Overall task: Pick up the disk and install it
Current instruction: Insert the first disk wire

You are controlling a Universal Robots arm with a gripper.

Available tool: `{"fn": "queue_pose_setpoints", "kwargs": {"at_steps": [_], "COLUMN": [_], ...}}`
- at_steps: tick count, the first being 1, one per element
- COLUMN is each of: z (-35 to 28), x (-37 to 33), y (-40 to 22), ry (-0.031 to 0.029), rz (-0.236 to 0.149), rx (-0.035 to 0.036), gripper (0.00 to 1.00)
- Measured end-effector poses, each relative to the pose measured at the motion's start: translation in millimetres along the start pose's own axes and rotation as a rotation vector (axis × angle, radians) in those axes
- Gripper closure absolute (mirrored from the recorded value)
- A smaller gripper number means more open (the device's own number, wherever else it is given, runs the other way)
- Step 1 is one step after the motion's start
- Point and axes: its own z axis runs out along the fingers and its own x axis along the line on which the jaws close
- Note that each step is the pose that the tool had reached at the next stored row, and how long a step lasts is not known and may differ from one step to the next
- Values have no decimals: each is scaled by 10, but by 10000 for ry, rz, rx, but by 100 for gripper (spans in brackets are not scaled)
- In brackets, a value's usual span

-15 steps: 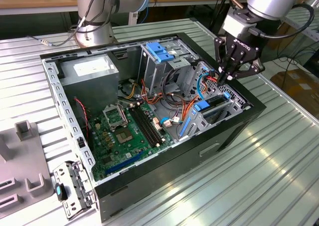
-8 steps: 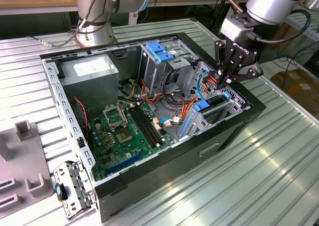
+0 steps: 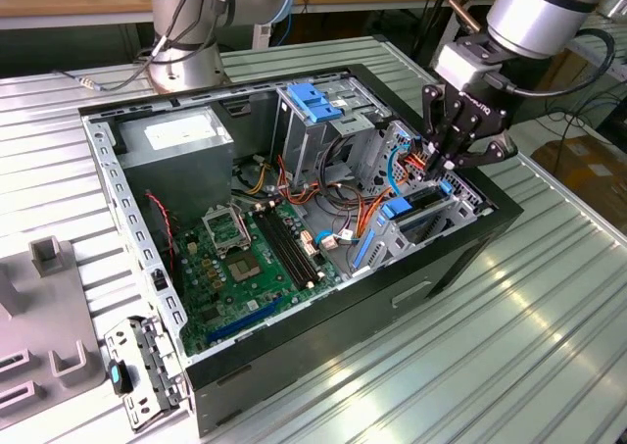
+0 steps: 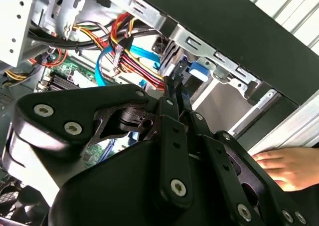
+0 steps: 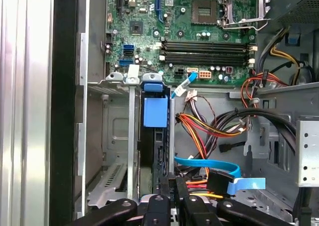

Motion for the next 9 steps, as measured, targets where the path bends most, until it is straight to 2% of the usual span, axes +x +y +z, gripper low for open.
{"fn": "queue_pose_setpoints", "kwargs": {"at_steps": [2,9], "z": [15,62], "x": [39,40], "y": [23,49], "ry": [-9,-4], "rz": [-21,-44], "rx": [0,26], "gripper": [83,83]}}
